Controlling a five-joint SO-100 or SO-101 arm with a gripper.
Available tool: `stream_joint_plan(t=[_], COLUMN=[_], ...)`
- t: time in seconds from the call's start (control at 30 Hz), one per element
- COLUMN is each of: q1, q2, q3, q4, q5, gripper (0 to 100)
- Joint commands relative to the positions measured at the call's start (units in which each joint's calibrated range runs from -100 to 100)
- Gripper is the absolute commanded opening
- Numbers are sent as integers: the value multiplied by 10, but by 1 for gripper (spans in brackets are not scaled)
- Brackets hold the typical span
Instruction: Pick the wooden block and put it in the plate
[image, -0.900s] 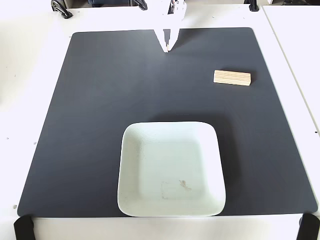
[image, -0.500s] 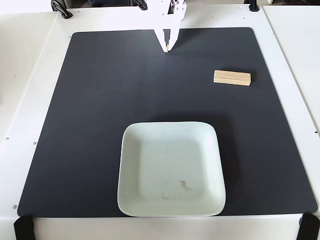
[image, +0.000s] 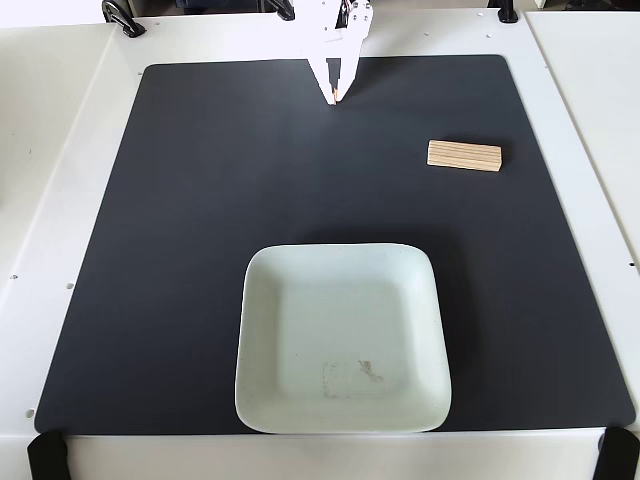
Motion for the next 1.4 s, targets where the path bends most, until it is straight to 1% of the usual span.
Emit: stream_joint_plan(t=[0.0,1.07,1.2,1.37], q1=[-1,5,0,-3], q2=[-1,7,65,214], q3=[3,-9,-81,-237], q4=[5,8,11,12], q5=[0,3,3,3], gripper=[1,1,1,1])
